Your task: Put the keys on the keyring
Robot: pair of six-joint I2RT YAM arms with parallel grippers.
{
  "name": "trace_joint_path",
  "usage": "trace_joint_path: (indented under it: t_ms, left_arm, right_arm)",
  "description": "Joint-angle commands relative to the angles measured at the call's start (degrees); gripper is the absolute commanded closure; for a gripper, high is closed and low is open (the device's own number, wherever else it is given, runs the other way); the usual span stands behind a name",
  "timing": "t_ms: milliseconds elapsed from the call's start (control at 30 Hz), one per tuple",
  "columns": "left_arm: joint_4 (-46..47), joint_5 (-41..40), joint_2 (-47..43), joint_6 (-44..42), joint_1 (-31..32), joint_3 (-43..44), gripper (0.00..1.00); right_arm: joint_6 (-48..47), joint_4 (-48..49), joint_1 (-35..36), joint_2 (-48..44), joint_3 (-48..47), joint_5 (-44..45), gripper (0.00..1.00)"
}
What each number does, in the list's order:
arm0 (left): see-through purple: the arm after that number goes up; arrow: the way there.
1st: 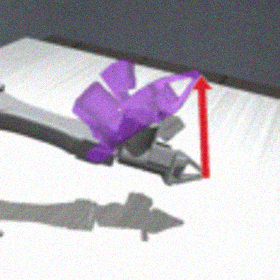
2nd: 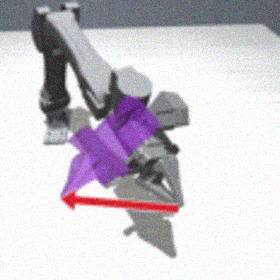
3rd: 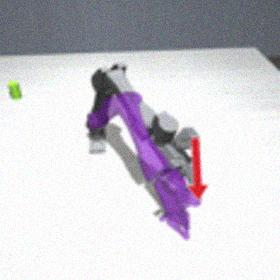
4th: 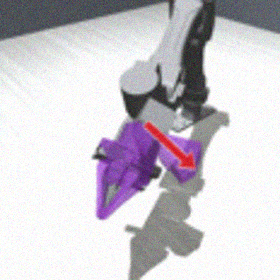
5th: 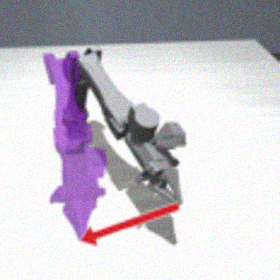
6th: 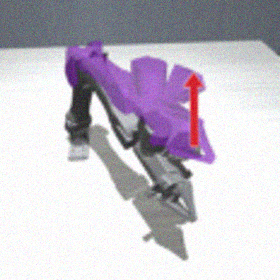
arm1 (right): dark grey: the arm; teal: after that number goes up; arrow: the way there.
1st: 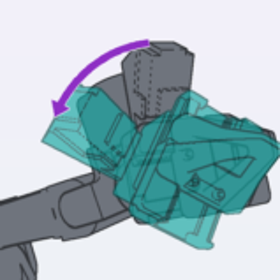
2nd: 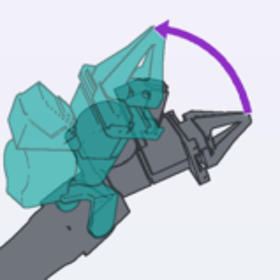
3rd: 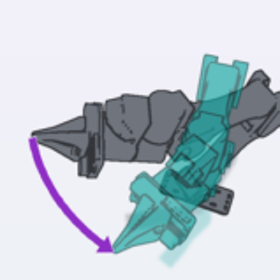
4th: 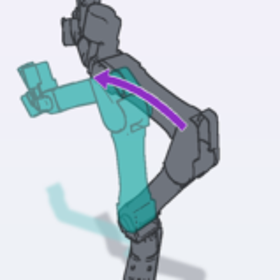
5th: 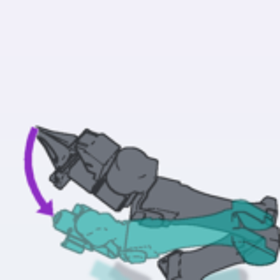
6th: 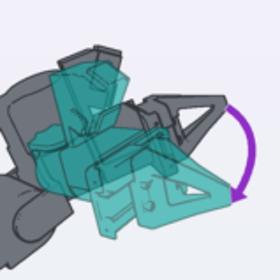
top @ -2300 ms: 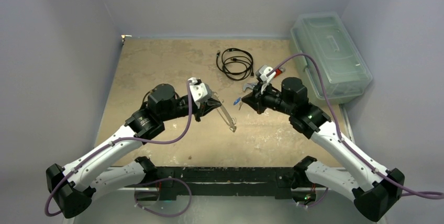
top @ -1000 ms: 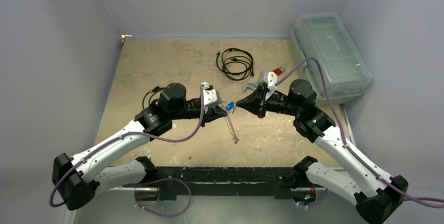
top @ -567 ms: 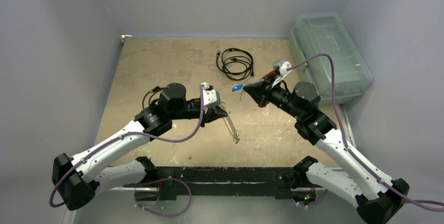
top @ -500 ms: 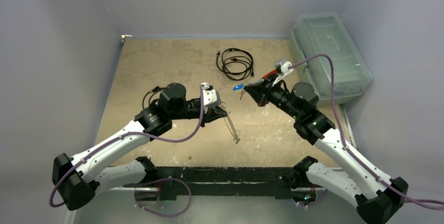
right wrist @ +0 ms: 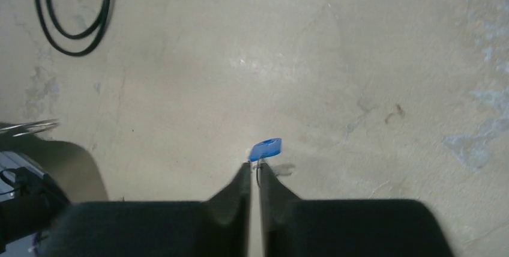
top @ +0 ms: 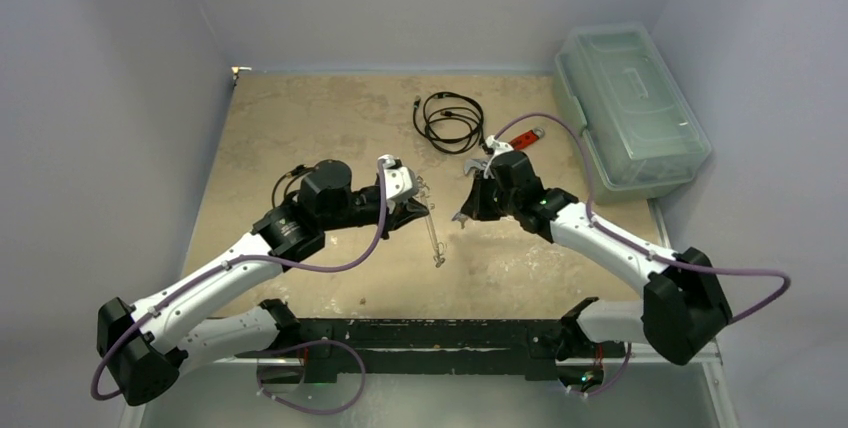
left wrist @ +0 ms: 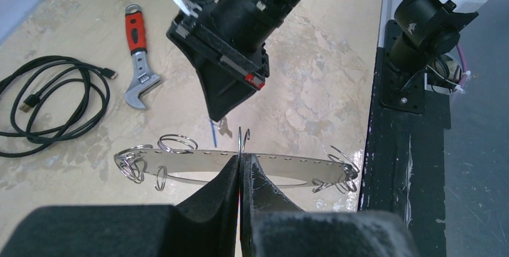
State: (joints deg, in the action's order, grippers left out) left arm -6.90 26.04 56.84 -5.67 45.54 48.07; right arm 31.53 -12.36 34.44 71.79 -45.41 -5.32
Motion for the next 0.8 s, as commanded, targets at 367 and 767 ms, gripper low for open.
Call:
trace_joint_path:
  t_ms: [367,767]
  left_arm:
    - [1.8,-2.85,-1.47,-0.57,0.3,1.5,1.0]
    - [1.62,-3.36,-0.95,-0.74,0.34,1.42,1.0]
  right_arm:
    - [-0.94,-2.63,0.05,4.9,-4.15,5.69,0.24]
    - [0.89,-0.97,0.09,8.69,-0.21,9.44,0.43]
